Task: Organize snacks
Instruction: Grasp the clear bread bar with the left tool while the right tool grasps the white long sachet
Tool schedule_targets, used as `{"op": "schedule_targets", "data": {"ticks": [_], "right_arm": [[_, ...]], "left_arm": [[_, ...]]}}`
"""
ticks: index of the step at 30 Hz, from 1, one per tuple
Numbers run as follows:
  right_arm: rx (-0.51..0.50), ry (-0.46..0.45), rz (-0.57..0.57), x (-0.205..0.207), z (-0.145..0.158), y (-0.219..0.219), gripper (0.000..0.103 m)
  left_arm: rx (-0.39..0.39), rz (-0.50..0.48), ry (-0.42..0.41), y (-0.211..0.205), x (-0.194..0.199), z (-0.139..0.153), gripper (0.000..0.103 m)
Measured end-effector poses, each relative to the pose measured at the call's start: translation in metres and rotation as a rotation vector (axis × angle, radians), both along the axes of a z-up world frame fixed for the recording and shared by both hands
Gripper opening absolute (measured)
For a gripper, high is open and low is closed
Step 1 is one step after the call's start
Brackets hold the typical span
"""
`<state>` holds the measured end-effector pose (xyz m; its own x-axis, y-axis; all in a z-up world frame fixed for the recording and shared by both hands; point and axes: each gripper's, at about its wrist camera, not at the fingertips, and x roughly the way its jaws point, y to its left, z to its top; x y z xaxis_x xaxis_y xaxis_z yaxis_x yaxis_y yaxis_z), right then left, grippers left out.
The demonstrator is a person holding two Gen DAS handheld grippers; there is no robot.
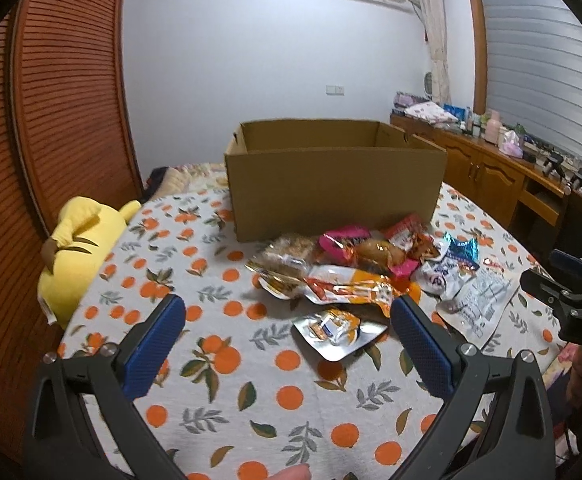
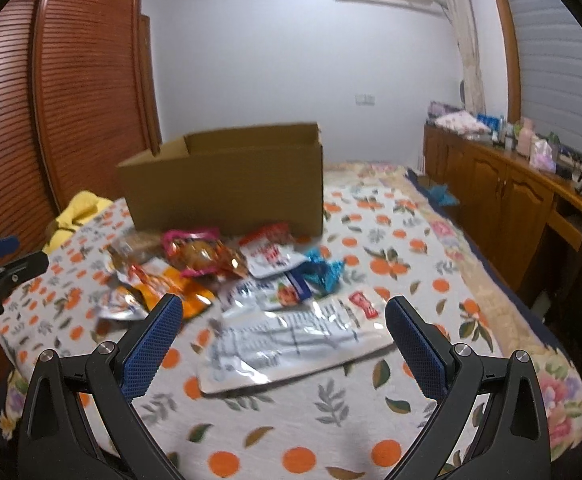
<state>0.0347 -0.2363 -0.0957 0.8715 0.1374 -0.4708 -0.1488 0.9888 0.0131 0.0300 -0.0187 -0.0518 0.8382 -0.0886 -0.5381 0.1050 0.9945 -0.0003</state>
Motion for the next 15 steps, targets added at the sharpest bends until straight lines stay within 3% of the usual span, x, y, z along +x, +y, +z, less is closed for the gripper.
{"op": "schedule_targets", "data": {"ticks": [15], "right_arm": [[0.053,0.189,0.006,0.029,-0.042,-0.019,0.102]], "left_arm": [[-0.006,-0.013,0.096,0.000,0.024,-0.024,0.103]]}}
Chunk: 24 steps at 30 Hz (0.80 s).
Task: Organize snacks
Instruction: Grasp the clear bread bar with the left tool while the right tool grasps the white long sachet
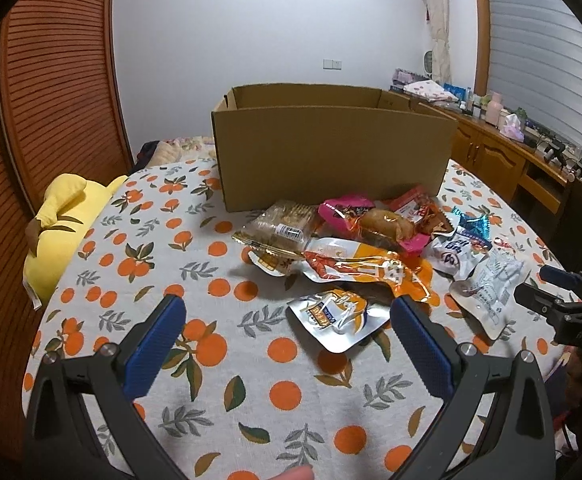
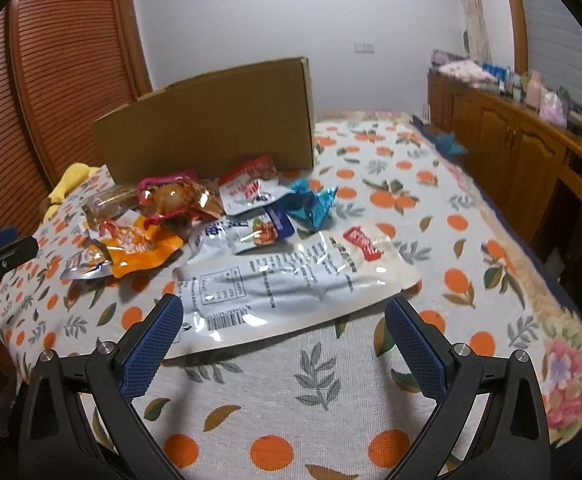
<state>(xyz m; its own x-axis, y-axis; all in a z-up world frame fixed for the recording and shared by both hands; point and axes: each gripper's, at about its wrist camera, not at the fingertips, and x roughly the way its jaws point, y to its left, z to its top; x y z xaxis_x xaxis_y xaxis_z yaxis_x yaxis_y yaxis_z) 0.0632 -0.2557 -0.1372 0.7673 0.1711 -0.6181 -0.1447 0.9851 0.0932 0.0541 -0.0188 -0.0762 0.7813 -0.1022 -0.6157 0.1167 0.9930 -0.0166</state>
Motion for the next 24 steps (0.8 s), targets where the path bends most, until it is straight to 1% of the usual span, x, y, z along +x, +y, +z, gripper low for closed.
{"op": "schedule_targets", "data": {"ticks": [7,14,15,19,21,24], "right_arm": [[0.077,0.078,0.010,0.019,-0.010,-0.004,0.103],[0.078,0.101,-0.001,0.035,-0.008,-0.001,0.103],[0.075,0.109,-0.004,0.037,-0.007,0.000,0.102],[0.010,0.140,-0.015,0.047,-0.007,0.008,0.102],[-0.035,0.142,-0.015,0.049,-0.009,0.013,0.103],[-0.062,0.143,-0.006,0.049,-0.010,0.016,0.102]], "left_arm": [[0.000,0.001,0.022,0.002,0.005,-0.005,0.103],[0.000,0.000,0.029,0.002,0.007,-0.008,0.103],[0.001,-0.001,0.030,0.002,0.007,-0.008,0.103],[0.002,-0.001,0.031,0.002,0.008,-0.009,0.103],[0.005,-0.002,0.031,0.002,0.009,-0.009,0.103],[0.008,0.002,0.028,0.004,0.014,-0.007,0.103]]}}
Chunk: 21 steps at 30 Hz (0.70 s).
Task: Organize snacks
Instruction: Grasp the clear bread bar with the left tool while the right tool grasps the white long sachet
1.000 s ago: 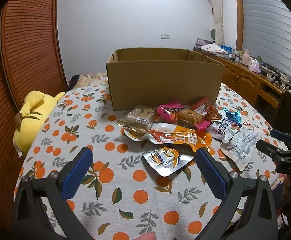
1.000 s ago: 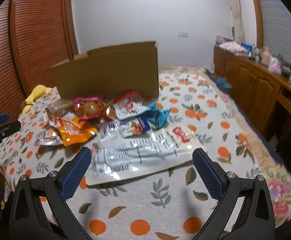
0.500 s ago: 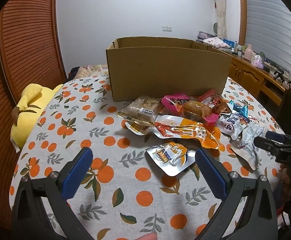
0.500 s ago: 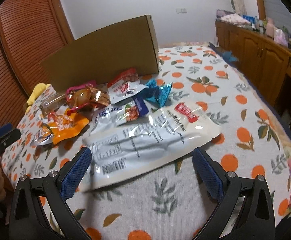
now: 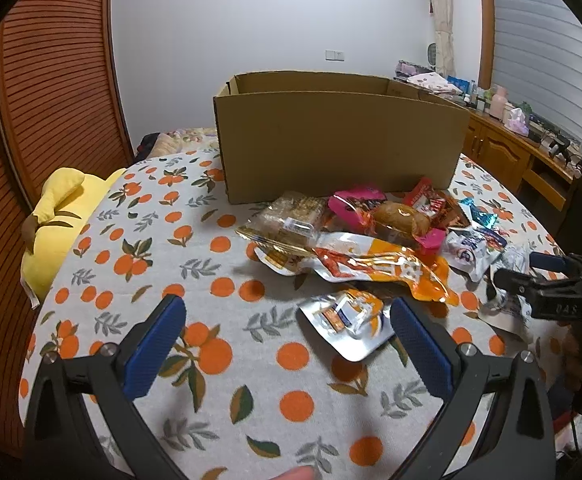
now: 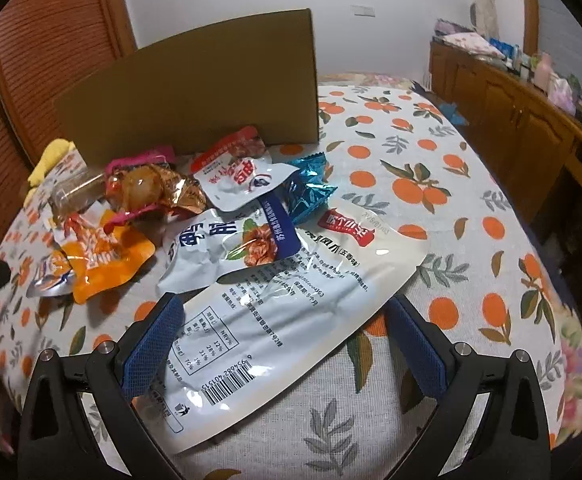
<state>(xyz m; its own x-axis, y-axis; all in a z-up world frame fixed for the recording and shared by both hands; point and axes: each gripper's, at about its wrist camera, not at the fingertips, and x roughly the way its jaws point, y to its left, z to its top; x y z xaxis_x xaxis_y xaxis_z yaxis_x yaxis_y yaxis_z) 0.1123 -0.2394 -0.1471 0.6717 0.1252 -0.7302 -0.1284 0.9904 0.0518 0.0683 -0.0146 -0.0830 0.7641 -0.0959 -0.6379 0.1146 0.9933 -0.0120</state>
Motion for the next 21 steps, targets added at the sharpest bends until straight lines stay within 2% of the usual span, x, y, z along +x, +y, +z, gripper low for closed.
{"op": "schedule_targets", "data": {"ticks": [10,21], "right_arm": [[-0.011,0.011,0.046,-0.002,0.000,-0.003,0.099],[-0.029,0.026,0.123,-0.010,0.001,-0.010,0.095]], "left_arm": [[-0.008,-0.061,0.043,0.014,0.050,0.010,0.100],[0.020,-0.217,0.153,0.009,0.108,0.000,0.087]]}}
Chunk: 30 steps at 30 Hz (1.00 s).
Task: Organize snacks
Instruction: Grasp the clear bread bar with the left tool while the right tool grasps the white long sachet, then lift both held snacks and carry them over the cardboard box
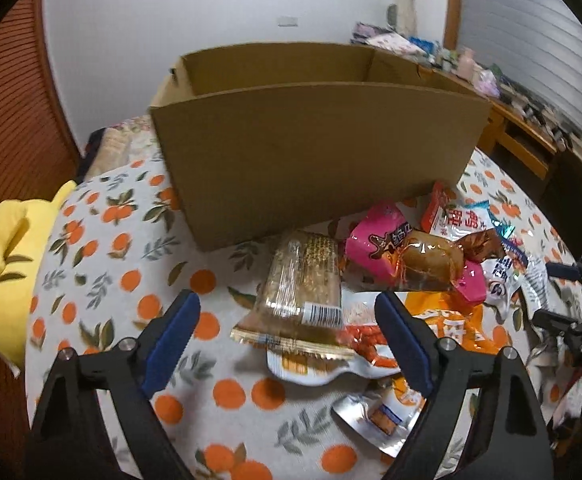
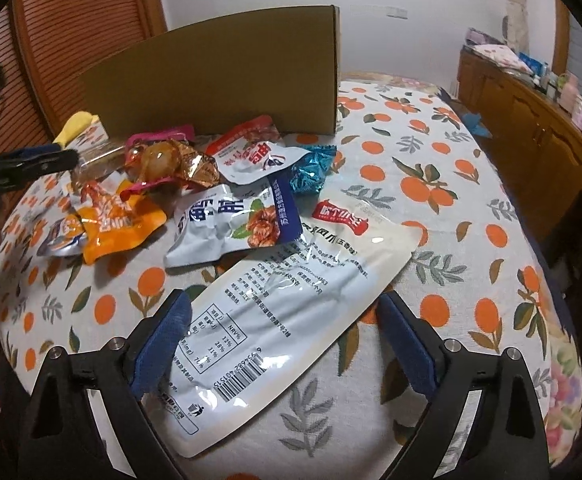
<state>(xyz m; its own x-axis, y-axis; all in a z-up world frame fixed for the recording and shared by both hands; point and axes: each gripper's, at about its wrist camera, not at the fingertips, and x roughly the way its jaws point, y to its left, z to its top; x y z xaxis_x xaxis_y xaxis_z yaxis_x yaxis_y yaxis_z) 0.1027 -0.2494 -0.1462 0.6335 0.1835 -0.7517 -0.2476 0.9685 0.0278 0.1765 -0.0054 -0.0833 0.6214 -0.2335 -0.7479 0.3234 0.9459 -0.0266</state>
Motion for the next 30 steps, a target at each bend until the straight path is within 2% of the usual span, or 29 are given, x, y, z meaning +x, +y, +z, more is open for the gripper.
{"op": "schedule_targets", "data": {"ticks": [3,10,12,17,18,24,30], "right_arm": [[0.002,0.011,0.006,0.000,0.001,-0.005,0.094],[0.024,0.037,0.004,0.007,0.003,-0.004,0.094],[0.025,0.040,-0.003,0.011,0.003,-0.002,0.094],[0.024,0.046,-0.032,0.021,0.003,-0.001,0.094],[0.030,0.049,-0.038,0.022,0.004,-0.001,0.094],[-0.006,0.070,-0.058,0.030,0.003,0.003,0.094],[-0.066,0.069,-0.054,0.027,-0.001,0.010,0.094]], "left_arm": [[0.014,-0.032,0.036,-0.005,0.012,-0.007,0.080],[0.043,-0.090,0.084,-0.014,0.032,-0.013,0.078],[0.046,-0.102,0.097,-0.014,0.036,-0.015,0.074],[0.030,-0.114,0.105,-0.008,0.041,-0.018,0.048],[0.021,-0.126,0.109,-0.008,0.041,-0.018,0.046],[0.026,-0.154,0.089,-0.002,0.036,-0.016,0.042],[-0.016,-0.139,0.064,0.018,0.032,-0.009,0.042]]}}
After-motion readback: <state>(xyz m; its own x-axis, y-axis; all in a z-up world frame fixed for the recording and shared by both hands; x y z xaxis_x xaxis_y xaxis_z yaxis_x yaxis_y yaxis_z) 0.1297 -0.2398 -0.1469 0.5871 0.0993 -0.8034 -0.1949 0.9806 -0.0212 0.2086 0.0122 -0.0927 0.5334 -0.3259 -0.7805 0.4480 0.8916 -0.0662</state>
